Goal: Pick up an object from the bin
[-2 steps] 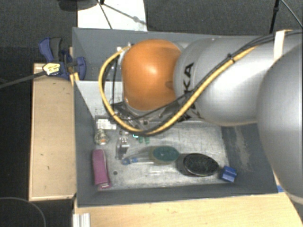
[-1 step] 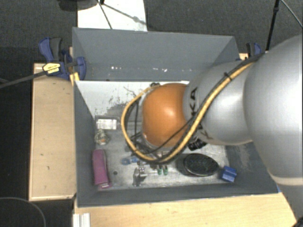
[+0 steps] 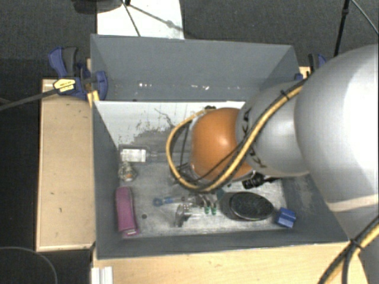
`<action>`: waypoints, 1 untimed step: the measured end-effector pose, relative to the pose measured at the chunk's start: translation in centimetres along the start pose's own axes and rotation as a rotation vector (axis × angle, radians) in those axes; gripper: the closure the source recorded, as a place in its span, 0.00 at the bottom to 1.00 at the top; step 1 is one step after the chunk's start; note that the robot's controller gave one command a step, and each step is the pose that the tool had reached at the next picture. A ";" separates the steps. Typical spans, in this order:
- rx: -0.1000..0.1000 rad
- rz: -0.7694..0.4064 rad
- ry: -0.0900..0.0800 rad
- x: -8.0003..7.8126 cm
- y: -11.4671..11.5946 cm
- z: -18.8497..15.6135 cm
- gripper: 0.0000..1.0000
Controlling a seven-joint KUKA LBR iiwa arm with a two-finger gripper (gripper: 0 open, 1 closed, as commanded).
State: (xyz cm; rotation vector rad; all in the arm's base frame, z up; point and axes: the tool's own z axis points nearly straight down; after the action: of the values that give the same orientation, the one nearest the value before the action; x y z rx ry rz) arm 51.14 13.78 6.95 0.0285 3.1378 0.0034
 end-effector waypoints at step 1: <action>-0.002 0.002 -0.005 -0.1 0.2 -0.4 1.00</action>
Offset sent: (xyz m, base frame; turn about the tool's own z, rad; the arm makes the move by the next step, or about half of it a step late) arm 0.0000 0.0000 0.0000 0.0000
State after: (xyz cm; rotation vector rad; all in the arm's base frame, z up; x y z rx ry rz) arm 51.24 14.02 7.32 0.0323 3.1324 0.0063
